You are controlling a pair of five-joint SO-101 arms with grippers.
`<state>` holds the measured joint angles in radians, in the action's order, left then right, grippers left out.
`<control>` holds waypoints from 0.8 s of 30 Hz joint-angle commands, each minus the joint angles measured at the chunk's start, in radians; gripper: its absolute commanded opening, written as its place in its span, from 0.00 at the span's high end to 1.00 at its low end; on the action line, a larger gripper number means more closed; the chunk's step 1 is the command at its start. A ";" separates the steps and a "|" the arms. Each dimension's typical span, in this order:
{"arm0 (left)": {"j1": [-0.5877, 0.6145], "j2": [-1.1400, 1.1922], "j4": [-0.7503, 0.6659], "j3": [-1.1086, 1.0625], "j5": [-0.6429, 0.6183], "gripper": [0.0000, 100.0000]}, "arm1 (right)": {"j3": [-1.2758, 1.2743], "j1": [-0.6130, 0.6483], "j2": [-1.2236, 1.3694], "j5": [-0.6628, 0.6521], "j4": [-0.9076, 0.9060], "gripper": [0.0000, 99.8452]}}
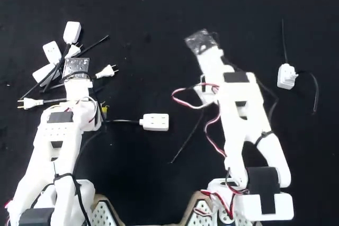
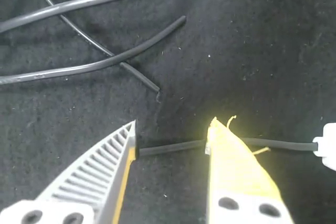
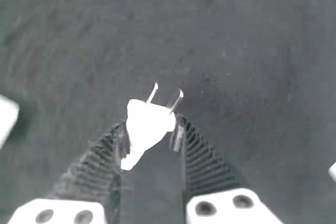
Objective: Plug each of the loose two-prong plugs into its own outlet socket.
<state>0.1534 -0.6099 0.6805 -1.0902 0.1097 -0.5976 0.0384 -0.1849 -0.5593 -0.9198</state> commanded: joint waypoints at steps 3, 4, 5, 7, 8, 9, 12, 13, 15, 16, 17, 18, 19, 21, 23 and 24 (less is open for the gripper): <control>0.007 -0.028 -0.014 0.002 -0.011 0.78 | 0.148 0.046 -0.061 -0.245 -0.097 0.99; 0.007 -0.028 -0.014 0.002 -0.011 0.78 | 0.170 0.044 -0.062 -0.245 -0.087 0.99; 0.007 -0.028 -0.014 0.002 -0.011 0.78 | 0.200 0.038 -0.064 -0.245 -0.089 0.99; 0.007 -0.028 -0.014 0.002 -0.011 0.78 | 0.266 0.021 -0.074 -0.244 -0.114 0.99; 0.007 -0.028 -0.014 0.002 -0.011 0.78 | 0.305 0.018 -0.077 -0.233 -0.140 0.99; 0.007 -0.028 -0.014 0.002 -0.011 0.78 | 0.346 0.017 -0.079 -0.218 -0.181 0.99; 0.007 -0.028 -0.014 0.004 -0.011 0.78 | 0.461 0.018 -0.062 -0.224 -0.345 0.99; 0.007 -0.028 -0.014 0.005 -0.011 0.78 | 0.484 0.020 -0.053 -0.247 -0.394 0.99; 0.007 -0.028 -0.014 0.005 -0.011 0.78 | 0.509 0.025 -0.028 -0.322 -0.470 0.99; 0.007 -0.028 -0.014 0.005 -0.011 0.78 | 0.513 0.028 -0.015 -0.365 -0.493 0.99; 0.007 -0.028 -0.014 0.005 -0.011 0.78 | 0.513 0.029 -0.002 -0.407 -0.512 0.99; 0.007 -0.028 -0.014 0.004 -0.011 0.78 | 0.510 0.029 0.010 -0.446 -0.528 0.99; 0.007 -0.028 -0.014 0.004 -0.011 0.78 | 0.503 0.032 0.022 -0.483 -0.540 0.99; 0.007 -0.028 -0.014 0.004 -0.011 0.78 | 0.452 0.041 0.058 -0.555 -0.549 0.99; 0.007 -0.028 -0.014 0.004 -0.011 0.78 | 0.384 0.069 0.099 -0.617 -0.548 0.99; 0.007 -0.028 -0.014 0.002 -0.011 0.78 | 0.351 0.081 0.120 -0.629 -0.534 0.99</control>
<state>0.1534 -0.6099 0.6805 -1.0902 0.1097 -0.1695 0.0736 -0.1143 -1.0886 -1.4569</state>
